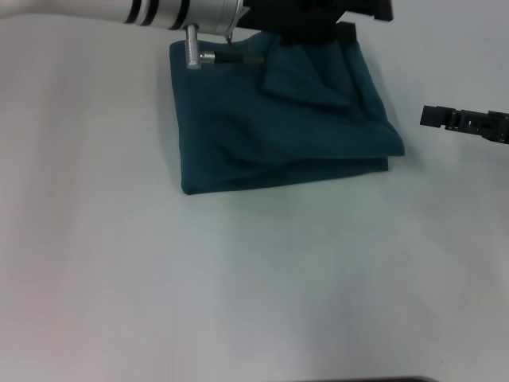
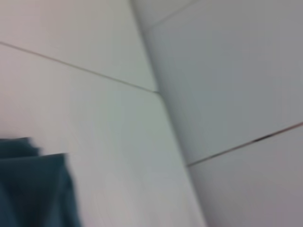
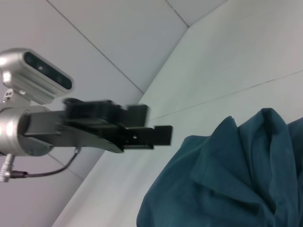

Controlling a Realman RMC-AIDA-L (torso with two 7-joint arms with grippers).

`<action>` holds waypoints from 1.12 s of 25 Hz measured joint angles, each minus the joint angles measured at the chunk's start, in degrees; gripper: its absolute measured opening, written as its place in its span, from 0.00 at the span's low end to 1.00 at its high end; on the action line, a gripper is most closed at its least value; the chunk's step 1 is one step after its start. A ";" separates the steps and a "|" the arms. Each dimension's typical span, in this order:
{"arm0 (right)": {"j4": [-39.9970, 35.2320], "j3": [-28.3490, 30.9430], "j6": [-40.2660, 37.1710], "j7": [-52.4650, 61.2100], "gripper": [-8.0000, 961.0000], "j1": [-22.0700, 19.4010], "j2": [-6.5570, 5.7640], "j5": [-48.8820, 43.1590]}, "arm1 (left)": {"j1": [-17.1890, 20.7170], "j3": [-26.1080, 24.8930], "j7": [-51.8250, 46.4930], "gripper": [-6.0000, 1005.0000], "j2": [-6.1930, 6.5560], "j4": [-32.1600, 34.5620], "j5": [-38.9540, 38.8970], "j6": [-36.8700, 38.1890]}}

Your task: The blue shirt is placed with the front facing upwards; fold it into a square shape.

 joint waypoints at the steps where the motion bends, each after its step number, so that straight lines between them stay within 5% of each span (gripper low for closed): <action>1: 0.00 0.01 0.02 0.00 0.86 0.00 0.00 0.00 | 0.45 -0.21 0.40 0.50 0.15 -0.22 -0.74 0.46; 10: -0.16 0.01 0.23 1.36 0.86 0.45 -0.83 -0.40 | 12.68 -5.80 1.77 0.85 3.57 -10.82 -2.29 9.96; 19: -2.53 -0.20 1.56 9.77 0.86 7.65 -4.54 -8.10 | 24.83 -8.55 13.49 0.92 8.37 -12.90 -1.99 21.00; 28: -13.57 -3.01 1.68 21.85 0.86 21.22 -4.21 -22.72 | 34.12 -12.60 17.85 0.93 9.46 -13.75 -1.99 26.13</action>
